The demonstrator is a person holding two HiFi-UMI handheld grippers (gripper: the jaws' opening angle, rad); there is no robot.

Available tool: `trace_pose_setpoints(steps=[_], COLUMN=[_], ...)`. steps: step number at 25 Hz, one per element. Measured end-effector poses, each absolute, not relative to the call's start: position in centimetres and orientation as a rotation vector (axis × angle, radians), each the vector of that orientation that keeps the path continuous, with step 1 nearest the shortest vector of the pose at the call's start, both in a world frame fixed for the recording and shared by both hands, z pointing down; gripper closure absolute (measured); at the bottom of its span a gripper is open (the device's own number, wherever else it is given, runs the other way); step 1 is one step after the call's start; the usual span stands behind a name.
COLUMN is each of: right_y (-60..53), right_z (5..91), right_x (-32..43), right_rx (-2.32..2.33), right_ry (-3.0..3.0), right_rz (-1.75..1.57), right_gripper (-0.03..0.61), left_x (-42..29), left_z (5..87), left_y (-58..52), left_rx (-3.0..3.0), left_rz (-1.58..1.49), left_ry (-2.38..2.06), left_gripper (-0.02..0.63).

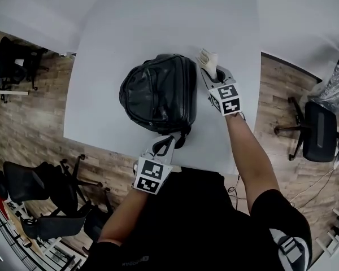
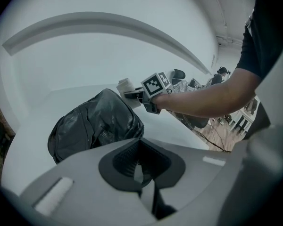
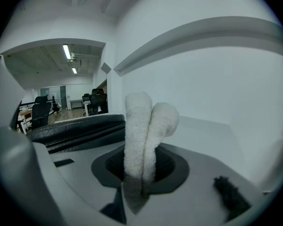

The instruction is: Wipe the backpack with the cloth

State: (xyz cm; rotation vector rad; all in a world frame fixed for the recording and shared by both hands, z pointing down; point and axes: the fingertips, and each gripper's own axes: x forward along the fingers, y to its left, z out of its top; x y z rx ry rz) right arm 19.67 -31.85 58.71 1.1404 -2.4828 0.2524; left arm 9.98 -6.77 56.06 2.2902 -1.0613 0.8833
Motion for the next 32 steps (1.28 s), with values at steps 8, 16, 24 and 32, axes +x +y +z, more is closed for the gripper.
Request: trace_pose_setpoints(steps=[8, 16, 24, 32], right_y=[-31.6, -30.4, -28.5, -26.0], right_z=[58.5, 58.2, 58.0, 57.6], right_x=[18.8, 18.6, 18.4, 18.7], right_rx=[1.121, 1.114, 1.113, 1.122], right_ry=[-2.494, -2.502, -2.508, -2.510], right_rz=[0.251, 0.241, 0.248, 0.255], right_gripper=[0.491, 0.491, 0.491, 0.491], left_x=[10.2, 10.2, 10.0, 10.3], left_z=[55.9, 55.8, 55.8, 55.6], left_y=[-6.7, -6.3, -5.5, -4.6], left_rx=[2.284, 2.310, 2.318, 2.335], left_rz=[0.856, 0.870, 0.875, 0.861], left_ry=[-1.054, -1.037, -1.016, -0.986], left_gripper=[0.606, 0.606, 0.606, 0.606])
